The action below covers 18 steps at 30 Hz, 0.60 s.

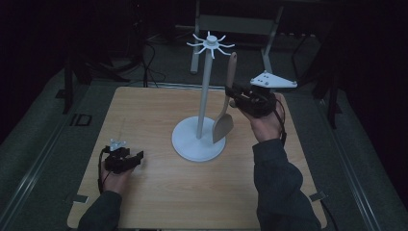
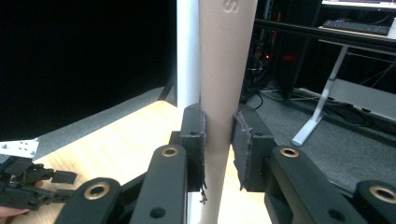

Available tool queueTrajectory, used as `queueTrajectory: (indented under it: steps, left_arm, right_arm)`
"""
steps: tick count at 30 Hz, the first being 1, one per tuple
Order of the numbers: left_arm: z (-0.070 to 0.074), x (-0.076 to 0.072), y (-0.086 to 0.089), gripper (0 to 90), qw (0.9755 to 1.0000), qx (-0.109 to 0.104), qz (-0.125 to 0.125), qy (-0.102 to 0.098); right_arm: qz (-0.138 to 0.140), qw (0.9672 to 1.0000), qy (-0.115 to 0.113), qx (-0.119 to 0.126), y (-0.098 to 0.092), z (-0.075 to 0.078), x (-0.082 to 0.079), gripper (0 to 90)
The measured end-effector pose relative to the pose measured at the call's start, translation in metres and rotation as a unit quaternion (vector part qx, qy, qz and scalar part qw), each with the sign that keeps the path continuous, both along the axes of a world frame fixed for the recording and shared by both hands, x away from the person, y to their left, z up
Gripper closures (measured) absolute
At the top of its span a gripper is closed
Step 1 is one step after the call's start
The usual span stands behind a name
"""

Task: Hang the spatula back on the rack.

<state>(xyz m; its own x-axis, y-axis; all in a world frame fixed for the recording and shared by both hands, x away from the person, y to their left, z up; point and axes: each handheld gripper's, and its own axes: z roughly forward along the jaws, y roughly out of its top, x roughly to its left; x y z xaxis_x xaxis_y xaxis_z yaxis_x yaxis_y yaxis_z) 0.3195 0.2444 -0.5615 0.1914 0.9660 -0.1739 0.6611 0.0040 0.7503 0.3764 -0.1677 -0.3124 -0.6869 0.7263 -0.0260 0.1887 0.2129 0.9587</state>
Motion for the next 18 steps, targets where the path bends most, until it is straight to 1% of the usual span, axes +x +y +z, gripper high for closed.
queueTrajectory:
  steps: [6, 12, 18]
  left_arm:
    - [-0.0002, 0.0005, -0.0004, 37.8, 1.0000, 0.000, 0.000, 0.001]
    - [-0.0003, 0.0004, -0.0002, 37.7, 1.0000, 0.001, -0.001, 0.001]
    - [-0.0004, 0.0003, -0.0004, 37.7, 1.0000, 0.000, -0.001, 0.000]
  right_arm:
    - [0.008, 1.0000, 0.001, -0.003, 0.0038, 0.0020, 0.0017, 75.2]
    - [0.009, 0.9999, 0.008, -0.006, 0.0073, 0.0016, 0.0053, 75.1]
    - [0.011, 0.9999, 0.009, -0.006, 0.0096, 0.0029, 0.0075, 75.2]
